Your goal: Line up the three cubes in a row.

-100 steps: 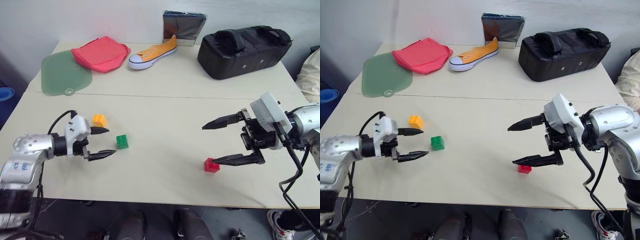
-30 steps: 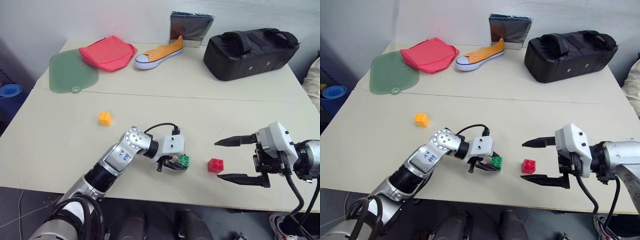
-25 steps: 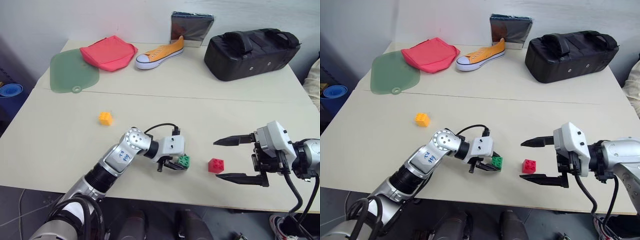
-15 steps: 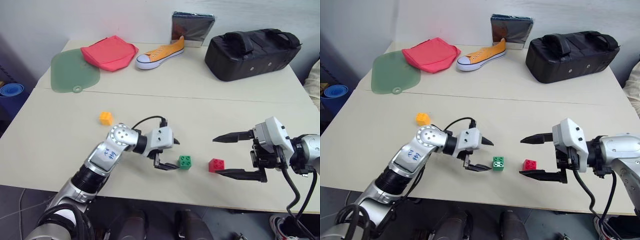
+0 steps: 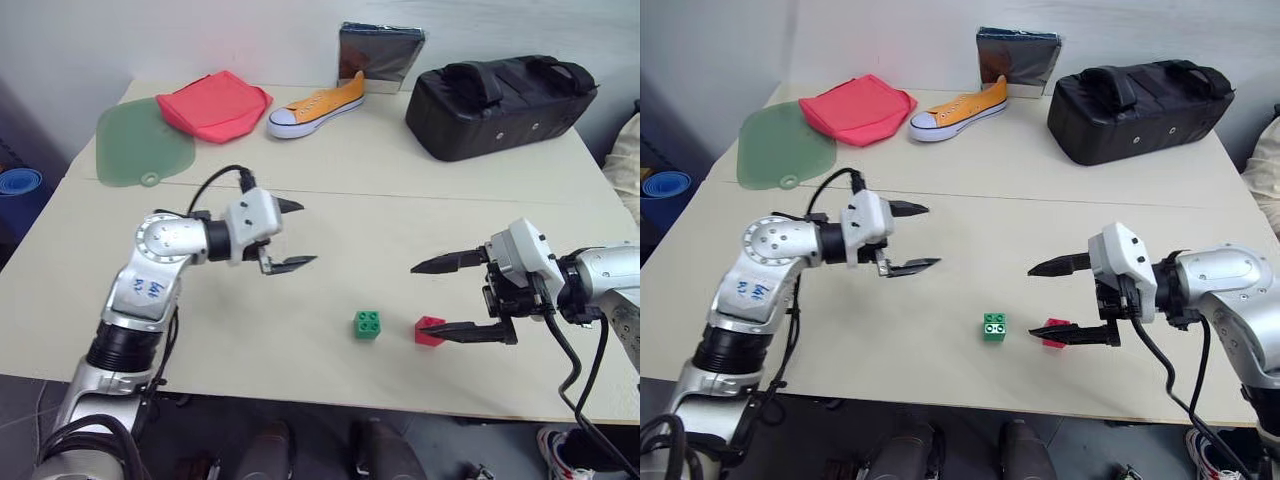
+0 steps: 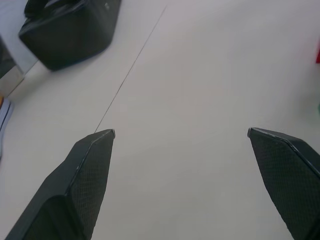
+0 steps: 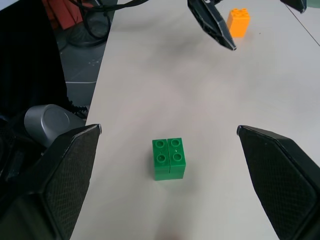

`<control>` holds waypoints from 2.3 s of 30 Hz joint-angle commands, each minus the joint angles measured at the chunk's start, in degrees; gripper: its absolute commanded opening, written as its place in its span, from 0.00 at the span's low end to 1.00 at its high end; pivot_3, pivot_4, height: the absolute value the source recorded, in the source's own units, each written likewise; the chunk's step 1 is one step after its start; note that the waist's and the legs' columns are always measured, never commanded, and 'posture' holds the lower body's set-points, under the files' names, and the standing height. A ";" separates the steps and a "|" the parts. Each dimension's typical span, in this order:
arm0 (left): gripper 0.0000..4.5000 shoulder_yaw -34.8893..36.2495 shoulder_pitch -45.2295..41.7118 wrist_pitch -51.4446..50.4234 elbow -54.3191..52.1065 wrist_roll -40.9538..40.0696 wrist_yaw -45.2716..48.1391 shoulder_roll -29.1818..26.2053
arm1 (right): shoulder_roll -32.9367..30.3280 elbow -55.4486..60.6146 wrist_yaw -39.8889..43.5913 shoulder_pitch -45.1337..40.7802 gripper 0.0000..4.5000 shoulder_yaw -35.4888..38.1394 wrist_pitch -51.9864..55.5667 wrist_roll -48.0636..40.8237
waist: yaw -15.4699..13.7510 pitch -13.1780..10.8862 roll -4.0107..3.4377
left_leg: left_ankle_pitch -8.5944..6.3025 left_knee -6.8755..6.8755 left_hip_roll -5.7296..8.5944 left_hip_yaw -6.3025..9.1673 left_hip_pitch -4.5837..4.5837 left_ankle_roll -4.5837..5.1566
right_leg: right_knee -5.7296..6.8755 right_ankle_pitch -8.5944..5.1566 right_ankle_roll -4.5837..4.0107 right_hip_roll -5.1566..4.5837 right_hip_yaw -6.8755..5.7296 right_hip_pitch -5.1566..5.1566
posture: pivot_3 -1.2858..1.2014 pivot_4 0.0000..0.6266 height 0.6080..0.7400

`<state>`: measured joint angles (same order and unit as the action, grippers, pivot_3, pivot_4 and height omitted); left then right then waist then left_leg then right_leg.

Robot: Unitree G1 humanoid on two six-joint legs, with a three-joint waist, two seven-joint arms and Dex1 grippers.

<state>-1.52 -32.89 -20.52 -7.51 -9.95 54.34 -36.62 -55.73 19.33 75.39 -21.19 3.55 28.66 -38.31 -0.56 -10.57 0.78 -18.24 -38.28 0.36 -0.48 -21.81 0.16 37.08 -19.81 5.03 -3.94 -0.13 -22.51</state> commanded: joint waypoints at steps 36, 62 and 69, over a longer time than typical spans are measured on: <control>1.00 15.58 11.29 -16.72 6.66 -4.42 -27.70 0.98 | 5.69 -2.23 -4.77 -9.54 1.00 1.80 5.88 -3.63 | 0.94 0.01 0.05 | -0.05 0.24 0.01 -0.02 0.11 -0.06 | -0.09 0.03 -0.12 -0.16 -0.22 0.02 | 0.52 0.24 1.00; 0.34 8.33 4.32 -6.73 14.26 -6.07 -12.36 -1.08 | 4.11 -0.22 -6.00 -6.55 1.00 3.24 5.50 -3.17 | 0.64 -0.01 0.09 | -0.01 0.12 0.00 -0.05 0.08 -0.12 | -0.07 0.04 -0.10 -0.18 -0.24 -0.02 | 0.52 0.24 1.00; 0.34 -0.71 3.85 -4.96 3.92 -10.43 10.50 -8.64 | 2.88 -0.11 -3.98 -3.82 1.00 2.55 2.13 0.00 | 0.67 -0.01 0.08 | -0.01 0.14 0.01 0.04 0.02 -0.12 | -0.20 0.04 -0.10 -0.21 -0.30 0.02 | 0.52 0.24 1.00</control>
<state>-0.34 -27.95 -25.51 -0.50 -18.50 59.83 -44.19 -51.99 17.81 70.94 -24.87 5.06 32.24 -38.43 0.11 -10.58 0.86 -18.26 -38.14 0.37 -0.46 -21.79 0.05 36.89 -19.77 4.92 -4.15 -0.42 -22.49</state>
